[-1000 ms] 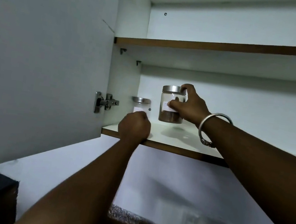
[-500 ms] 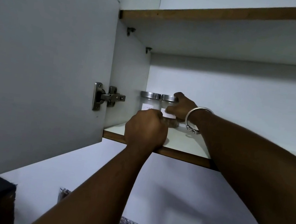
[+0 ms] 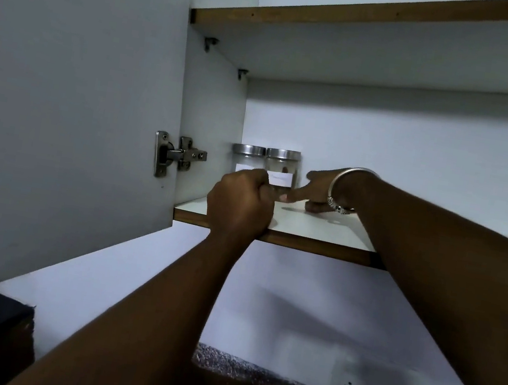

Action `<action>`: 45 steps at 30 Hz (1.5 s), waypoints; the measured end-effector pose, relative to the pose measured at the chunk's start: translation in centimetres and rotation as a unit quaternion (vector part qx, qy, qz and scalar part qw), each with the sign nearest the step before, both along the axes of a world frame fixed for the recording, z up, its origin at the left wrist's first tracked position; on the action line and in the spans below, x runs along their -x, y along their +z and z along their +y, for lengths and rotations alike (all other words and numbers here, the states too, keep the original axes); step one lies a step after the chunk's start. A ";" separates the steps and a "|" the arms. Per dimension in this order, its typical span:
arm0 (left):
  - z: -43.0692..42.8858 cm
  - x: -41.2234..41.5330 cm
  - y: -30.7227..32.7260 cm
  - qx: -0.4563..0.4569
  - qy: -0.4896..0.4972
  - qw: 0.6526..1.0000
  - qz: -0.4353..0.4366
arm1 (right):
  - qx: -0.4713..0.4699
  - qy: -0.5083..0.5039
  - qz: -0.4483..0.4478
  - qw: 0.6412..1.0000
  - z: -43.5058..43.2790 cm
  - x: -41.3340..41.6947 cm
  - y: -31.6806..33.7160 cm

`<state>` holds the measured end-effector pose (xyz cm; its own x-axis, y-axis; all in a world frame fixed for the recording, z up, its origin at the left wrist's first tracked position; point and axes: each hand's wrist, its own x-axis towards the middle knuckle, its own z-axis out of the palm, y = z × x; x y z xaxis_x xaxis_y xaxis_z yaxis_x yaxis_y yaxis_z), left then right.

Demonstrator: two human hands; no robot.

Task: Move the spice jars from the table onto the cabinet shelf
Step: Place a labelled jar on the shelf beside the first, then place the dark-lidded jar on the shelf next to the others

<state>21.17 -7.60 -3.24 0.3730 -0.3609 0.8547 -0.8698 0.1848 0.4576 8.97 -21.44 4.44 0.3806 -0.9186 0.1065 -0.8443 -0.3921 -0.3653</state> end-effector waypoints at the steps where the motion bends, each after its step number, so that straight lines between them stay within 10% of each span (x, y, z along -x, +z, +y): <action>1: 0.0 0.0 0.1 -0.003 -0.003 1.000 0.003 | 0.014 0.010 0.057 0.998 1.0 0.8 0.0; 8: 3.8 2.2 0.0 -0.136 -0.099 0.986 -0.016 | 0.057 0.115 0.027 0.991 12.1 6.1 -2.6; 14: 10.4 7.9 -5.2 -0.022 -0.287 0.954 0.080 | 0.013 0.208 -0.149 0.967 22.6 9.3 -7.3; 21: 20.0 11.8 -18.8 -0.049 -0.371 0.920 0.114 | -0.003 0.177 -0.360 0.916 32.3 13.4 -25.3; 31: 30.6 8.8 -47.2 -0.453 -0.273 0.842 0.104 | -0.125 0.210 -0.065 0.967 40.2 14.7 -54.0; 35: 32.2 9.0 -53.0 -0.645 -0.239 0.726 0.013 | -0.075 0.234 0.172 0.954 41.0 13.8 -58.2; 41: 31.4 9.8 -53.3 -0.547 -0.285 0.783 0.080 | -0.127 0.240 0.198 0.942 40.8 14.5 -58.1; 45: 31.0 9.5 -48.9 -0.459 -0.310 0.823 0.130 | -0.150 0.200 -0.006 0.968 40.0 16.5 -53.8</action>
